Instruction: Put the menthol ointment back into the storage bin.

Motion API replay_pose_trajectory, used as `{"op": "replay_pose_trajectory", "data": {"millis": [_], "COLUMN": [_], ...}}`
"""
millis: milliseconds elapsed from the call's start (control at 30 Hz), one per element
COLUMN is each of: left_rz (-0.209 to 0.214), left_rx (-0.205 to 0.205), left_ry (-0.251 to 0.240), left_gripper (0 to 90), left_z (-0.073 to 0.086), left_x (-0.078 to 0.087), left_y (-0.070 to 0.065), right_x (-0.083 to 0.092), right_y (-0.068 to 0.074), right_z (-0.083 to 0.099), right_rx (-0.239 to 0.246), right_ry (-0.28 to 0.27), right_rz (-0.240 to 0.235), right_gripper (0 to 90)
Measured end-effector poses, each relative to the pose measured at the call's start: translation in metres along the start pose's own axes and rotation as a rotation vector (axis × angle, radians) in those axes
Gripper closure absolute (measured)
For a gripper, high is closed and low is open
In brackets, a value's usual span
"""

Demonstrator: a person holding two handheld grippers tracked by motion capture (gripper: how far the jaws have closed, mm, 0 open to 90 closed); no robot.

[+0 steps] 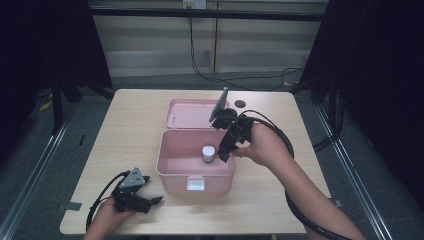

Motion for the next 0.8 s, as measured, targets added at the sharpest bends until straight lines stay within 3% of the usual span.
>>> {"op": "replay_pose_trajectory", "data": {"millis": [400, 500, 800], "left_rz": [-0.001, -0.002, -0.002], "left_rx": [0.001, 0.001, 0.0], "left_ry": [-0.002, -0.002, -0.002], "left_gripper": [13.4, 13.4, 13.4], "left_z": [0.0, 0.0, 0.0], "left_x": [0.0, 0.0, 0.0], "left_y": [0.0, 0.0, 0.0], "right_x": [-0.002, -0.006, -0.017], "right_y": [-0.018, -0.025, -0.042], "right_z": [0.025, 0.035, 0.058], "right_rx": [-0.017, -0.048, -0.071], "right_ry": [-0.004, -0.01, -0.035], "right_rz": [-0.013, -0.027, -0.026], "right_gripper": [20.4, 20.1, 19.7]}}
Point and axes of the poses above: each handheld gripper's, and its own axes: x roughly backward along the jaws, z roughly out of its underside, y roughly to its left, the point moved 2 cm from there along -x, roughly forward along the jaws, and after that the axes turned 4 degrees about y, right-handed, at the moved point
